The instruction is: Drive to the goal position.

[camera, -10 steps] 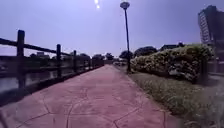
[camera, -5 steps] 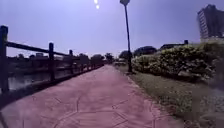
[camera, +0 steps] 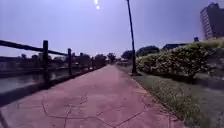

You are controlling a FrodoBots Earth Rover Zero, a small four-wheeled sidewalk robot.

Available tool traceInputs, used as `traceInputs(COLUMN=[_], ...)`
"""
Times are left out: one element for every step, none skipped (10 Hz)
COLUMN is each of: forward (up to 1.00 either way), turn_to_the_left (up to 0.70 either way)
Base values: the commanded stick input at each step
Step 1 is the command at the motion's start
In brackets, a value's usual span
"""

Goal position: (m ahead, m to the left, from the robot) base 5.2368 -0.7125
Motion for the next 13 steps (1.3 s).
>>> traceInputs(forward=[1.00, 1.00, 1.00, 1.00, 1.00, 1.00, 1.00, 1.00, 1.00, 1.00, 1.00, 1.00, 1.00], turn_to_the_left=[0.01, 0.01, 0.01, 0.01, 0.01, 0.01, 0.01, 0.01, 0.01, 0.01, 0.01, 0.01, 0.01])
